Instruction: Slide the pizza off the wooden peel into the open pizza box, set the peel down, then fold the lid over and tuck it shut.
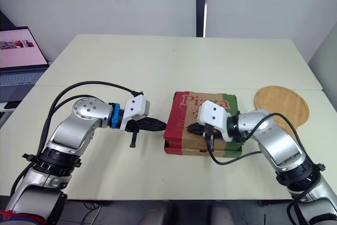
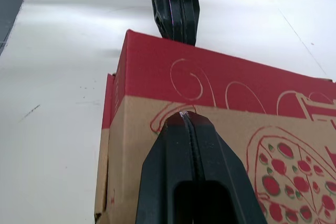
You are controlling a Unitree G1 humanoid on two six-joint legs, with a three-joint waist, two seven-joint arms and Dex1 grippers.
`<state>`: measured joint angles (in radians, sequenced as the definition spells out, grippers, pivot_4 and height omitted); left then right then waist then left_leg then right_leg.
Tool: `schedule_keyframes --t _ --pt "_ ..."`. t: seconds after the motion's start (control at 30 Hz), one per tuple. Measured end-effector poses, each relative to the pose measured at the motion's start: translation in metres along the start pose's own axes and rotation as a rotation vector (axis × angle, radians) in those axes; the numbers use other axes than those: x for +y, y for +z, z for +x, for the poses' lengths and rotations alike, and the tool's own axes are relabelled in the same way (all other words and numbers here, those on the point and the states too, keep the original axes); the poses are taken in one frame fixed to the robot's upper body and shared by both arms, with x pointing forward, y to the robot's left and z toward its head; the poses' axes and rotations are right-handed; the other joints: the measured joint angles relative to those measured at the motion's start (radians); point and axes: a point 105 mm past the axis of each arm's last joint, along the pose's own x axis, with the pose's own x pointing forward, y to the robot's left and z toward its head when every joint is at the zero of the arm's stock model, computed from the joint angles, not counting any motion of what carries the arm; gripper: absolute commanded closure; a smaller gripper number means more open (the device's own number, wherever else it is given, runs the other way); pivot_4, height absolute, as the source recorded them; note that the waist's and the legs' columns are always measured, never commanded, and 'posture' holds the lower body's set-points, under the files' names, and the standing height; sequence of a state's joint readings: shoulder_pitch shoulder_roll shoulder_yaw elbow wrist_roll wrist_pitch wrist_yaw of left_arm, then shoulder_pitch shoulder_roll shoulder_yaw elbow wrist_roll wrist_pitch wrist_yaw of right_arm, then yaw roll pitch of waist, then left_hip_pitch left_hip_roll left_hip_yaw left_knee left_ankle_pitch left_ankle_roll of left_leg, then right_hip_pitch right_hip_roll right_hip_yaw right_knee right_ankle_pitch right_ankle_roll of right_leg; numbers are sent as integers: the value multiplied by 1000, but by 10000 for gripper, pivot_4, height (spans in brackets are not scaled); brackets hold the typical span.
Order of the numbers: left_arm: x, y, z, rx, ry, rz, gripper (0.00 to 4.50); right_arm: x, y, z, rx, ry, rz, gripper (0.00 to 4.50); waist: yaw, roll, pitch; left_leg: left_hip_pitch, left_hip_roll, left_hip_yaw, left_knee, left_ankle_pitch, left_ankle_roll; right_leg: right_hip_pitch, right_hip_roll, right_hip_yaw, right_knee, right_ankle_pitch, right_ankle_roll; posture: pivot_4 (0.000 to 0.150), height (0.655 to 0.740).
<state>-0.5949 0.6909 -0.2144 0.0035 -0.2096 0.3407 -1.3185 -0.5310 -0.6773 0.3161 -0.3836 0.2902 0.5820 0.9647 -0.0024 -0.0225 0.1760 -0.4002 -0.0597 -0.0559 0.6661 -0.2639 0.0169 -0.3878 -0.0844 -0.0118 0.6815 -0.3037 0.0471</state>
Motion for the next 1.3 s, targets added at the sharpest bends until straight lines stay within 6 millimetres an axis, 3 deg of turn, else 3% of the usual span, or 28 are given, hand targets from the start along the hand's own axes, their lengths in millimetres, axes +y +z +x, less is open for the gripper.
schedule_keyframes --t 0.47,1.1,1.3 --pt "-2 -4 -13 75 -20 82 45000 0 -2 -2 13 16 -3 44696 -1 0 0 0 0 0 0 1 -2 0 0 0 0 0 0 1500 7281" --pt "-9 -6 20 36 -74 114 45000 4 -7 0 24 29 17 44696 0 0 0 0 0 0 0 1 -1 0 0 0 0 0 0 1500 7281" --pt "-9 -7 20 49 -75 111 45000 4 -7 0 28 26 21 44696 0 0 0 0 0 0 0 1 -1 0 0 0 0 0 0 1500 7281"
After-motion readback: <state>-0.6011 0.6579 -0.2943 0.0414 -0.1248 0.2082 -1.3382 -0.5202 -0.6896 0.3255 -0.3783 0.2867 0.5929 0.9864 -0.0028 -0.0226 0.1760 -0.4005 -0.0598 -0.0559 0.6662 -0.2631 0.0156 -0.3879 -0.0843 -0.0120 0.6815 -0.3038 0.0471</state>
